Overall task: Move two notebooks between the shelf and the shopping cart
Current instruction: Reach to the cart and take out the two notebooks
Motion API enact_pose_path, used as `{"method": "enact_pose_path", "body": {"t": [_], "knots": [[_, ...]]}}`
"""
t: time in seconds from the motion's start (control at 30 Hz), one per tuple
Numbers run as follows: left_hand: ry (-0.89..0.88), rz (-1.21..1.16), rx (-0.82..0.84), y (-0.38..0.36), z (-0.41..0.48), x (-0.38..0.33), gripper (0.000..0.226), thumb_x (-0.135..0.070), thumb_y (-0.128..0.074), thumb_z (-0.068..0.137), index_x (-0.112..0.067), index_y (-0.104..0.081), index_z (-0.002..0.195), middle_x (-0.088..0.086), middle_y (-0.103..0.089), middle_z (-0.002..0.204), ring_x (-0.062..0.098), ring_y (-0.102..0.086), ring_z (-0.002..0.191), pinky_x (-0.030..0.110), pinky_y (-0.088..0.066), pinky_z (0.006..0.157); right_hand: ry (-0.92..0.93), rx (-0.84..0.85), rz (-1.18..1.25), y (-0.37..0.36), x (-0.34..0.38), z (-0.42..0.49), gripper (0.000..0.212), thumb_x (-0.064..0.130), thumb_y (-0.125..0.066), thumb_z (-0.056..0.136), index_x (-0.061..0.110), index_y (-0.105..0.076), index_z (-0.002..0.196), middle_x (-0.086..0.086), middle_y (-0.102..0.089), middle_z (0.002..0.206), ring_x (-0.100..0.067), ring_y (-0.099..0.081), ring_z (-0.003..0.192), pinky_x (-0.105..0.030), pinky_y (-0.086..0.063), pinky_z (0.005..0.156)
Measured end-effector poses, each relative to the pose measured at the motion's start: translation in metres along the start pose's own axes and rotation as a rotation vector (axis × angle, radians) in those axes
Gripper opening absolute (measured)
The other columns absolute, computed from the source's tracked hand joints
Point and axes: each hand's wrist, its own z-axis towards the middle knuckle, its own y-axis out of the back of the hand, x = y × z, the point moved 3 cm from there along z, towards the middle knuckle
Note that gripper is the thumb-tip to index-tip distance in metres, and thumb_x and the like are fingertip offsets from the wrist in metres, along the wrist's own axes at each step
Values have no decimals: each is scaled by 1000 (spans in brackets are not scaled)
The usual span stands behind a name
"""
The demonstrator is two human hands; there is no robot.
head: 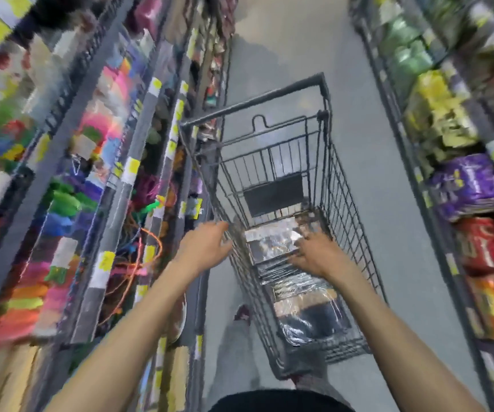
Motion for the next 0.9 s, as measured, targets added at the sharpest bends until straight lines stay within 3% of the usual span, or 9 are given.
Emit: {"method": "enact_pose_path", "body": {"t": [0.17,0.37,0.47,0.6,0.73,0.83,0.9], "knots": [[-191,46,130,-17,72,-5,51,-45,-46,89,-17,-53,131,17,-66,119,38,-61,113,48,-53,89,-203,1,198,-25,-18,7,62,49,-53,96,23,-39,151,-11,-30,161,-31,-36,144,-46,-30,118],[-418,30,302,-56,146,-18,45,-37,-51,96,-16,-51,135,14,-64,125,35,-60,115,46,-51,90,-519,-44,404,-83,-28,9,52,45,-60,93,24,-53,140,-1,-19,165,-31,-44,140,-46,-42,112],[-500,46,378,-79,174,-22,42,-31,-53,96,-17,-49,135,13,-66,120,36,-62,112,49,-50,92,-696,-22,580,-126,-29,10,48,43,-59,94,21,-55,136,-11,-48,148,-30,-51,131,-44,-44,110],[-470,46,476,-111,214,-22,46,-23,-56,95,-13,-48,139,17,-64,126,37,-59,117,42,-47,94,-836,-73,862,-174,-18,8,47,45,-52,93,20,-57,132,-8,-63,129,-30,-60,117,-40,-50,97],[-443,71,545,-136,244,-28,48,-20,-60,95,-14,-47,140,17,-62,130,35,-58,119,39,-45,96,-1022,-220,1086,-209,-8,8,52,29,-61,94,18,-49,143,-13,-56,139,-32,-57,120,-35,-48,97],[-407,66,585,-162,264,-28,53,-17,-65,94,-11,-45,142,18,-61,133,37,-58,118,41,-45,99,-1167,-255,1252,-260,-9,20,65,42,-56,87,24,-42,147,-18,-58,132,-35,-59,116,-40,-52,97],[-405,96,591,-177,271,-29,55,-18,-67,93,-10,-44,142,16,-62,131,37,-59,116,42,-46,97,-1242,-280,1370,-279,-6,24,72,44,-53,81,19,-39,148,-19,-63,122,-36,-64,107,-43,-55,92]]}}
